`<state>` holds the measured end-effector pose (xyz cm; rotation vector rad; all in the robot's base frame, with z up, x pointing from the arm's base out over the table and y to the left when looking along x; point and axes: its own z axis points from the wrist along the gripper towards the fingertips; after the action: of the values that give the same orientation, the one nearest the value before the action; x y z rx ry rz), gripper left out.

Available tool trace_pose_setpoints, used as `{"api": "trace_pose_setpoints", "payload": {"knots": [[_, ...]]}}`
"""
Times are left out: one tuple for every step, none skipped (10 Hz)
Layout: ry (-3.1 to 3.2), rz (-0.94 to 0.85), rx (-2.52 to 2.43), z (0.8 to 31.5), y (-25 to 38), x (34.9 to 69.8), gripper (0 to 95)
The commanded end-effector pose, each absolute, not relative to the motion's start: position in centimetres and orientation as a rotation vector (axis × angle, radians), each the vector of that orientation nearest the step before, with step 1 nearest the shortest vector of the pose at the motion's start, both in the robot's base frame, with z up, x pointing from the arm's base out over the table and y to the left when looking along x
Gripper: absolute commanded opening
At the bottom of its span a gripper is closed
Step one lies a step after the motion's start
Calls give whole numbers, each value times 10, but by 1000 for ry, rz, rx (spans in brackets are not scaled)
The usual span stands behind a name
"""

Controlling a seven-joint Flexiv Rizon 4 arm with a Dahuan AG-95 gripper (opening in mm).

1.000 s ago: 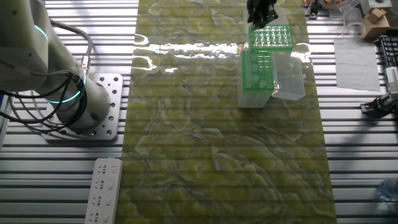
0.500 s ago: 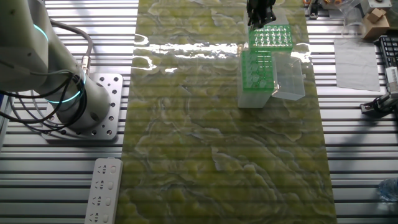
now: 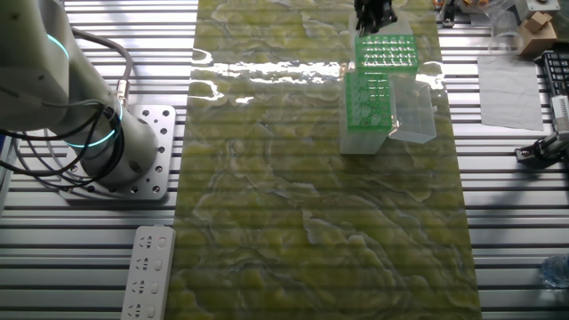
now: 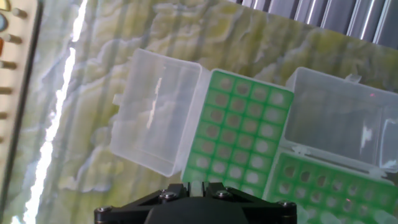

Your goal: Transfer all large pipette tips from one holder to another

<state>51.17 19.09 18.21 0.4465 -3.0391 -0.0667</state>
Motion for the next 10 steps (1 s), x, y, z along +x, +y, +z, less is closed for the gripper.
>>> {"api": "trace_pose_setpoints", "payload": {"knots": [[-3033, -71, 444, 194, 194, 513, 0], [-3032, -73, 441, 204, 197, 514, 0], [-3026, -75, 442, 212, 199, 515, 0], [-3019, -75, 446, 218, 200, 516, 0], [-3016, -76, 452, 221, 200, 516, 0], [-3013, -78, 465, 222, 198, 516, 0], [-3013, -78, 465, 222, 198, 516, 0], [-3006, -87, 493, 228, 194, 517, 0], [-2984, -96, 518, 242, 189, 520, 0], [-2966, -100, 541, 253, 184, 524, 0]]}}
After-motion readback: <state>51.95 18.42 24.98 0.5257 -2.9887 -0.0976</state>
